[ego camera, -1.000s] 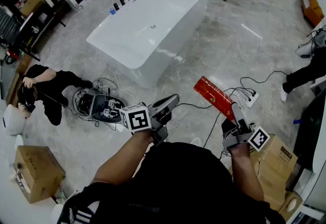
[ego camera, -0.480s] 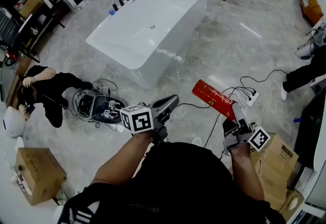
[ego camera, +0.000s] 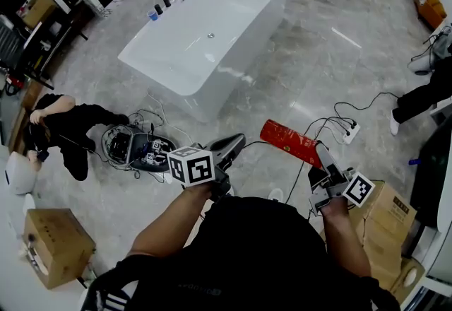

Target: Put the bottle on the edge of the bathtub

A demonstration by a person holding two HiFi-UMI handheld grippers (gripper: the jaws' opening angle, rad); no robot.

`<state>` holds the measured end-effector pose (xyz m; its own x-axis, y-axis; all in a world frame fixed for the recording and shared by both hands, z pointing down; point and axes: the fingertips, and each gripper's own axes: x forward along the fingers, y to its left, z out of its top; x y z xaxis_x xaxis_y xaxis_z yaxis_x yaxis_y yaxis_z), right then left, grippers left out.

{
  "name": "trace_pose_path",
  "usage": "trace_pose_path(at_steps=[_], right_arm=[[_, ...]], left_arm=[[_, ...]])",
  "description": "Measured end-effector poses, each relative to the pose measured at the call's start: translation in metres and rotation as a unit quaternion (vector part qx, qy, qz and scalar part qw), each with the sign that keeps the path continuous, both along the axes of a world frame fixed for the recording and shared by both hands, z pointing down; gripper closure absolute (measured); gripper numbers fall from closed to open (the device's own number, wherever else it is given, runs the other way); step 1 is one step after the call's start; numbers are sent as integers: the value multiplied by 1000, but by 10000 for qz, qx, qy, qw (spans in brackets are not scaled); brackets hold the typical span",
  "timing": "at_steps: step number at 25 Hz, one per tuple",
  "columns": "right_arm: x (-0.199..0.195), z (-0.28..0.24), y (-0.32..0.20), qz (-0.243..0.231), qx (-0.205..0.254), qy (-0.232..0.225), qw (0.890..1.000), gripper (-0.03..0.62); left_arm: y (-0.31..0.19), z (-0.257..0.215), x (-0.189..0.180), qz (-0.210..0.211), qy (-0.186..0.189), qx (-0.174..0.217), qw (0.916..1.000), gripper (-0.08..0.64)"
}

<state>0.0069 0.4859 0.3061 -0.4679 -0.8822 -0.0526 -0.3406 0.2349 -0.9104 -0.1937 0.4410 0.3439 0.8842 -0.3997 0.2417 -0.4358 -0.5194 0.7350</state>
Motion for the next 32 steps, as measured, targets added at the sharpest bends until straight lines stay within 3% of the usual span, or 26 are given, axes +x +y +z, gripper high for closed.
trace_pose_path(at_steps=[6,14,21,32], right_arm=[[-14,1,-1,63,-37,91,9999,308],[-44,7,0,299,-93,318,9990,308],[-73,8,-2,488,-199,583,9969,308],[-85,16,-3,601,-534,921,9925,308]], left_arm=[[-4,0,-14,116,-14,80,9999,543],[-14,7,-45,421,-709,685,9942,543],[-25,13,-69,673,-697,601,9935,543],[-36,27,-75,879,-855,522,9911,543]])
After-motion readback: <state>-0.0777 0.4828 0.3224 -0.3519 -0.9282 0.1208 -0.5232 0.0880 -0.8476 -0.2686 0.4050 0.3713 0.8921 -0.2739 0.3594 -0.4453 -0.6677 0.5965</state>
